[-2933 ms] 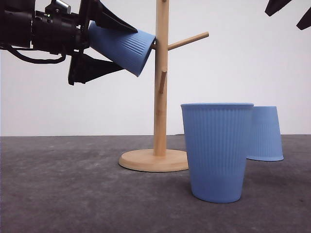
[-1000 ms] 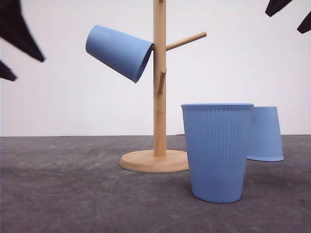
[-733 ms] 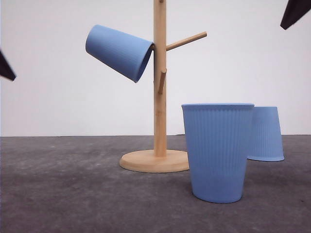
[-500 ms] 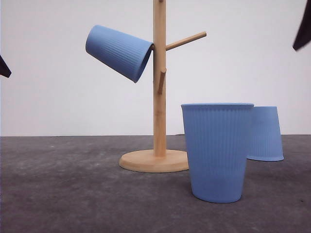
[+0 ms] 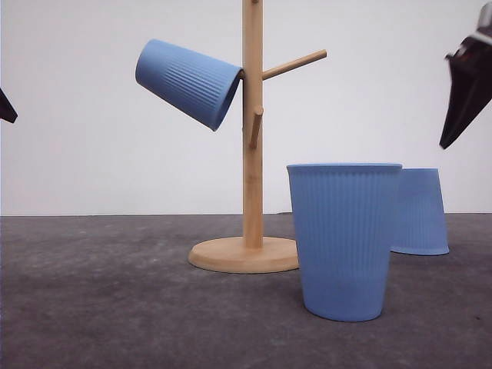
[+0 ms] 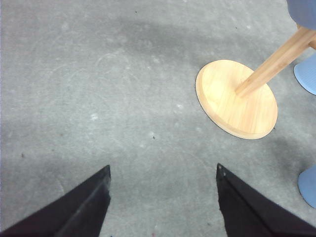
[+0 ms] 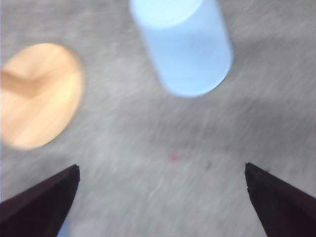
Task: Place three cups
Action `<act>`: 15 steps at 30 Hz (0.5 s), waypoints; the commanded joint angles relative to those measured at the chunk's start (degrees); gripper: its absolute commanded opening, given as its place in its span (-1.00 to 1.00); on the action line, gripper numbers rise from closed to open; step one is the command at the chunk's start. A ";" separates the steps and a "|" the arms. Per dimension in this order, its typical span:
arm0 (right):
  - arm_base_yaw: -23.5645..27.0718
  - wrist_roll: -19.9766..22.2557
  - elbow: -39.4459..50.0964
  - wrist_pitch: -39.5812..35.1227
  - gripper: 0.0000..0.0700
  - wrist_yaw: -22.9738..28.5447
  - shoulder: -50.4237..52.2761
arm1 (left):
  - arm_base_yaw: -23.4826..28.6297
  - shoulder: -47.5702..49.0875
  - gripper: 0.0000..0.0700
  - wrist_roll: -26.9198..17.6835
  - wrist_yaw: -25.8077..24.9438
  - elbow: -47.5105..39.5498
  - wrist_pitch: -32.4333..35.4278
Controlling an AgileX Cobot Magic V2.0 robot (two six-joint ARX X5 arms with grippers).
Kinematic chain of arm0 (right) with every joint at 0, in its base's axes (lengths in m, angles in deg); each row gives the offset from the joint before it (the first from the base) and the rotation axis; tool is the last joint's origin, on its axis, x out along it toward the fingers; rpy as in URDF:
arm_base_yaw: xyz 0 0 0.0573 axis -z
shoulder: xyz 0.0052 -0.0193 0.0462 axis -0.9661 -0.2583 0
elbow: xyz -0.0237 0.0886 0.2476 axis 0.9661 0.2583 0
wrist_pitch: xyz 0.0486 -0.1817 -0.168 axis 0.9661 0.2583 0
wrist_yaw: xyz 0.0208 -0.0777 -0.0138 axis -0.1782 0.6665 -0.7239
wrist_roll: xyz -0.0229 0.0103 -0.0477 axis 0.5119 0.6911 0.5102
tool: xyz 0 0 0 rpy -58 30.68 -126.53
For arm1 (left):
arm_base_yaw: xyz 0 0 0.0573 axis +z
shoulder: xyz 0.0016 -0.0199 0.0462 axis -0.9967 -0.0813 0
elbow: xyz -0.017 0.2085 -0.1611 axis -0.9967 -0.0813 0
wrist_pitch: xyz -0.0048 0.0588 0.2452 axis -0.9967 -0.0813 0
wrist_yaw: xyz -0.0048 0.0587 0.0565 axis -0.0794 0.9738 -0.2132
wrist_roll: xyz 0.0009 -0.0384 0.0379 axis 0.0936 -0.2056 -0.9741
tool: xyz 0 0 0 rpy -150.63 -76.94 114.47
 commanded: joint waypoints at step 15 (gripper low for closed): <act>-3.71 4.28 -10.88 -10.81 1.00 2.77 -19.82 | 0.00 -0.28 0.12 0.11 0.02 0.39 0.24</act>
